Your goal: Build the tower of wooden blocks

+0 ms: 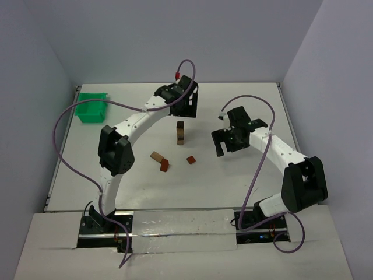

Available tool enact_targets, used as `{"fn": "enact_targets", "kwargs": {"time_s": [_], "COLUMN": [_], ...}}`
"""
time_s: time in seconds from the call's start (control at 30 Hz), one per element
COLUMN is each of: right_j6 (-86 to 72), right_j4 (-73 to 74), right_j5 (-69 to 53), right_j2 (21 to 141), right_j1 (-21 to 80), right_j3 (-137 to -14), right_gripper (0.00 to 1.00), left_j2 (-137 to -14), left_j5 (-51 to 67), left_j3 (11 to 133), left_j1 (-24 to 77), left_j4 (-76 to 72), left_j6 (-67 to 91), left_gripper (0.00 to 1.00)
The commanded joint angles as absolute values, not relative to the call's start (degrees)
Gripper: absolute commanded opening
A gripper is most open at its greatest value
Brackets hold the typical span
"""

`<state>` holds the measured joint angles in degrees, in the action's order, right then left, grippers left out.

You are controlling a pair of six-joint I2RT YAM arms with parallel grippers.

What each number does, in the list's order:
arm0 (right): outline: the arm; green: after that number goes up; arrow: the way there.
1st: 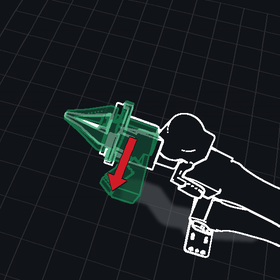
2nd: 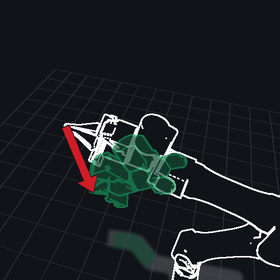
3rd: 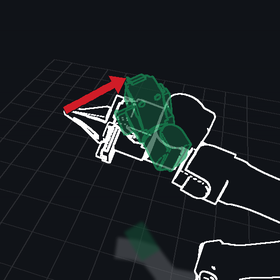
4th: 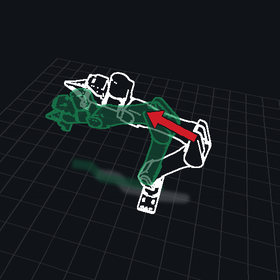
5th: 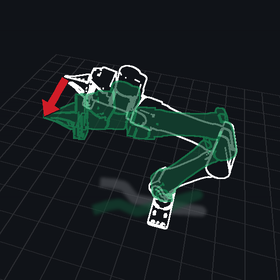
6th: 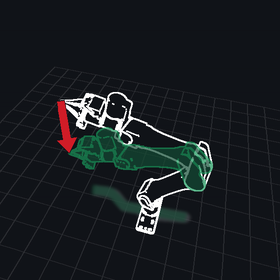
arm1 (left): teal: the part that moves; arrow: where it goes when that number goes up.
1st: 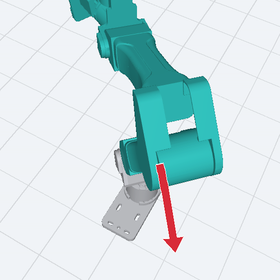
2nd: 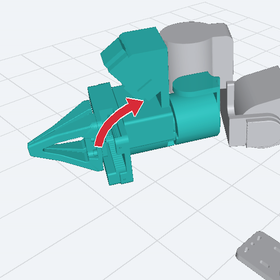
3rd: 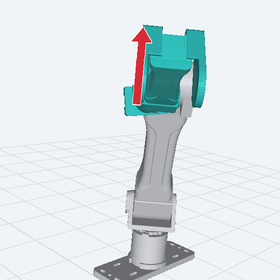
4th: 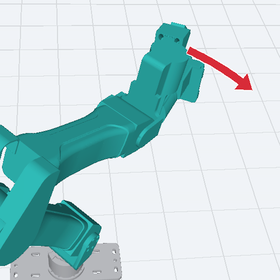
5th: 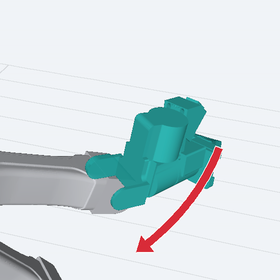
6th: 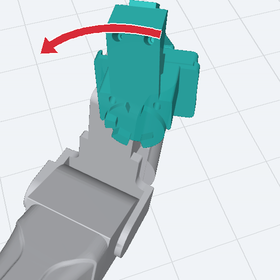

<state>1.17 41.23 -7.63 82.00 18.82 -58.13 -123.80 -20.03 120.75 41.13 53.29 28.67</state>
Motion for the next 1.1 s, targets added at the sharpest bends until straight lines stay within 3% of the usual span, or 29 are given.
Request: {"fn": "enact_targets", "kwargs": {"time_s": [0.0,0.2,0.4,0.63,1.07], "right_j6": [1.3,-4.6,-10.6,-12.7,-13.7], "right_j4": [38.5,34.4,33.4,30.0,28.3], "right_j5": [-8.0,-0.7,2.5,4.2,7.1], "right_j2": [80.4,84.8,92.2,97.6,105.9], "right_j1": [23.2,32.3,38.6,42.2,45.6], "right_j3": [-59.3,-61.6,-64.8,-67.6,-69.9], "right_gripper": [1.0,1.0,1.0,0.86,0.79], "left_j2": [-112.9,-106.3,-99.6,-94.8,-92.1], "left_j5": [-17.8,-21.2,-24.9,-27.5,-29.2], "left_j3": [124.0,122.8,111.7,103.7,98.2], "left_j1": [34.2,25.6,21.2,18.5,15.5], "left_j4": [49.2,48.3,47.5,46.2,45.5], "left_j6": [27.6,26.0,25.2,23.5,21.7], "left_gripper": [0.99,0.99,0.99,0.99,0.99]}}
